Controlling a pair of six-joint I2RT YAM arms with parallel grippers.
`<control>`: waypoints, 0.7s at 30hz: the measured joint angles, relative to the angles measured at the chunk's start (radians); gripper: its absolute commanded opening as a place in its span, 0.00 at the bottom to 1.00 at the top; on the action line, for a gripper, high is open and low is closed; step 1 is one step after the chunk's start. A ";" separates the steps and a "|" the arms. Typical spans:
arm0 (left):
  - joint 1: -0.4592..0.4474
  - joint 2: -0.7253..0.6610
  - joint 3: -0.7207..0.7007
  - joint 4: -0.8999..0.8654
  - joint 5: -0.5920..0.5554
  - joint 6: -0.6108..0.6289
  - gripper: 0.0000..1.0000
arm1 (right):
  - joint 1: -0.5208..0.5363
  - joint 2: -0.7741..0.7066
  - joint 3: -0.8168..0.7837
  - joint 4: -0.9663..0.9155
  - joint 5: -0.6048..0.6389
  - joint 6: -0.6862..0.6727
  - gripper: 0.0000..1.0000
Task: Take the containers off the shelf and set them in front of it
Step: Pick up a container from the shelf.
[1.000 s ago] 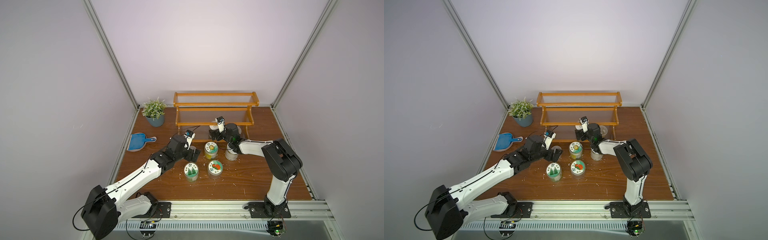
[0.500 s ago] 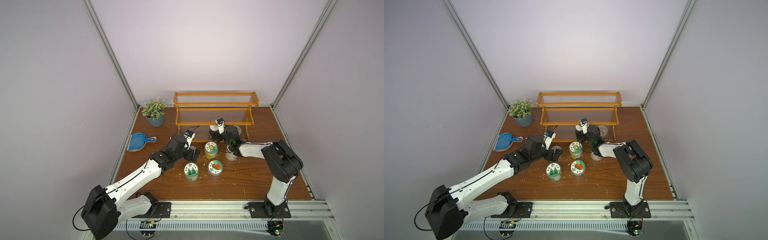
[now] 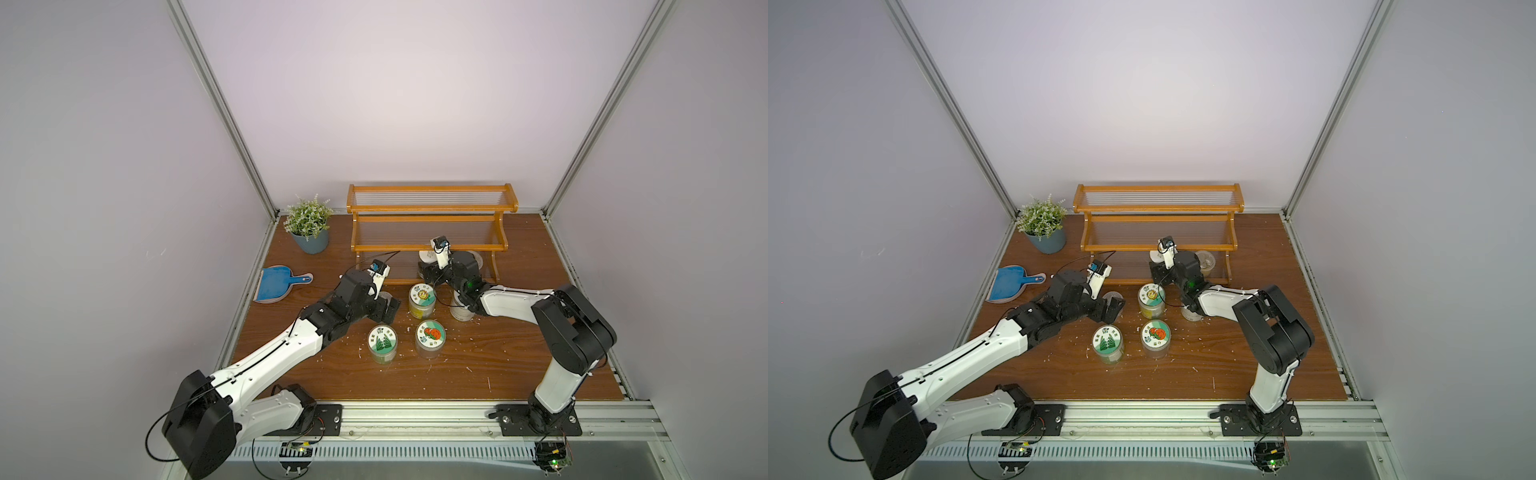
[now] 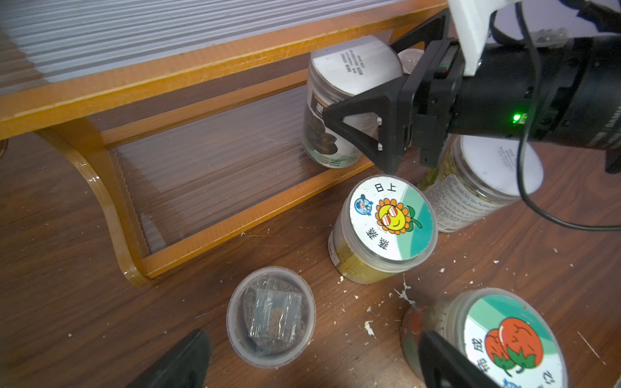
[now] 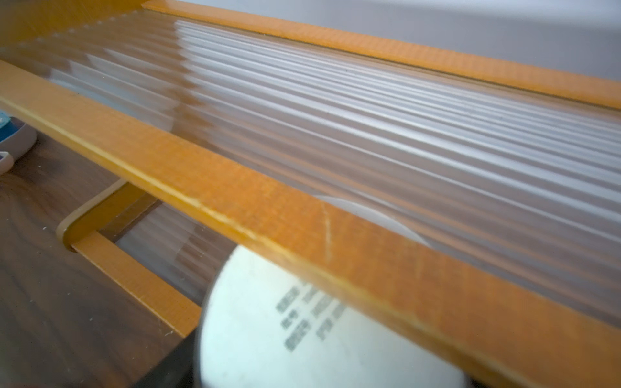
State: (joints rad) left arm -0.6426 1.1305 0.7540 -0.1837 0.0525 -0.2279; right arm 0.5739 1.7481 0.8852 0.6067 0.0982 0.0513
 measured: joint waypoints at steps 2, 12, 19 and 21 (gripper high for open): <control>0.000 0.000 0.000 0.000 0.000 0.000 1.00 | 0.000 -0.024 0.000 -0.031 -0.002 0.000 0.82; 0.001 0.000 0.000 0.000 0.008 0.000 1.00 | 0.000 -0.106 0.001 -0.168 -0.030 -0.004 0.83; 0.001 0.000 0.000 0.000 0.013 0.000 1.00 | 0.000 -0.167 0.000 -0.270 -0.040 -0.011 0.83; 0.001 0.000 0.000 0.000 0.014 0.000 1.00 | 0.000 -0.184 0.000 -0.302 -0.048 -0.011 0.83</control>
State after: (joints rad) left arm -0.6418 1.1305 0.7540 -0.1837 0.0662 -0.2279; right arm 0.5739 1.5642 0.8856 0.3050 0.0505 0.0399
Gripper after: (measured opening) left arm 0.998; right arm 0.896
